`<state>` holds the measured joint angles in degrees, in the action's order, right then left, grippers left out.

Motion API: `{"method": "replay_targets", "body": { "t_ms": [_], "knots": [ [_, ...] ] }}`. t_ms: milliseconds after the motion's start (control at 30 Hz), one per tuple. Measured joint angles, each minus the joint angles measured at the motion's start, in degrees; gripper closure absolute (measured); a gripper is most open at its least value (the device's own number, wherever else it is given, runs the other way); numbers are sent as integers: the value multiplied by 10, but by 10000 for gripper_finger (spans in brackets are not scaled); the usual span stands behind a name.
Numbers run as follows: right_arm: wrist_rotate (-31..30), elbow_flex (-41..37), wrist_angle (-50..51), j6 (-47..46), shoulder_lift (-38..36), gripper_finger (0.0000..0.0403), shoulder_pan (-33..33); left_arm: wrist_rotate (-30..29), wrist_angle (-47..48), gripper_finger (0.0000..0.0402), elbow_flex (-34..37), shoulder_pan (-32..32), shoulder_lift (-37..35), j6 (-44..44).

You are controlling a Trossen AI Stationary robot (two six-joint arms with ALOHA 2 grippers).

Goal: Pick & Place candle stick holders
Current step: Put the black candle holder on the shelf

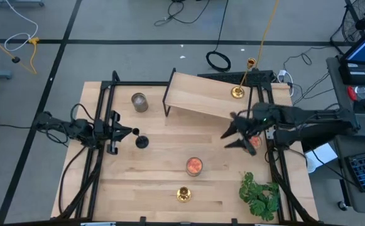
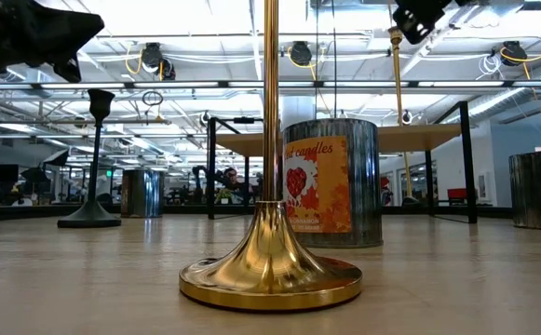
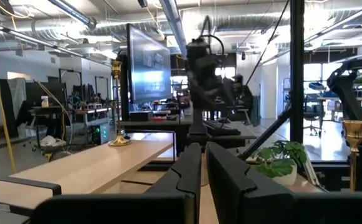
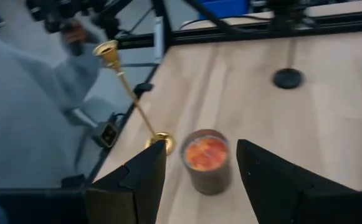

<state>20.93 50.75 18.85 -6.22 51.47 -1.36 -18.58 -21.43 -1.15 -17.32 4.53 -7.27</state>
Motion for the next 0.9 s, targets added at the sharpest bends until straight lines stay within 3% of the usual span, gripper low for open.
{"method": "replay_targets", "body": {
  "t_ms": [167, 533, 900],
  "knots": [
    [0, -40, -95, 0, 38, 211, -45, 4, -67, 359, 0, 0, 60, -22],
    [0, -147, -401, -1, 131, 211, -109, 5, -87, 272, -74, 0, 182, -24],
    [2, -150, -553, -22, 259, 211, -130, 5, -67, 266, -142, 0, 285, -25]
  ]
}}
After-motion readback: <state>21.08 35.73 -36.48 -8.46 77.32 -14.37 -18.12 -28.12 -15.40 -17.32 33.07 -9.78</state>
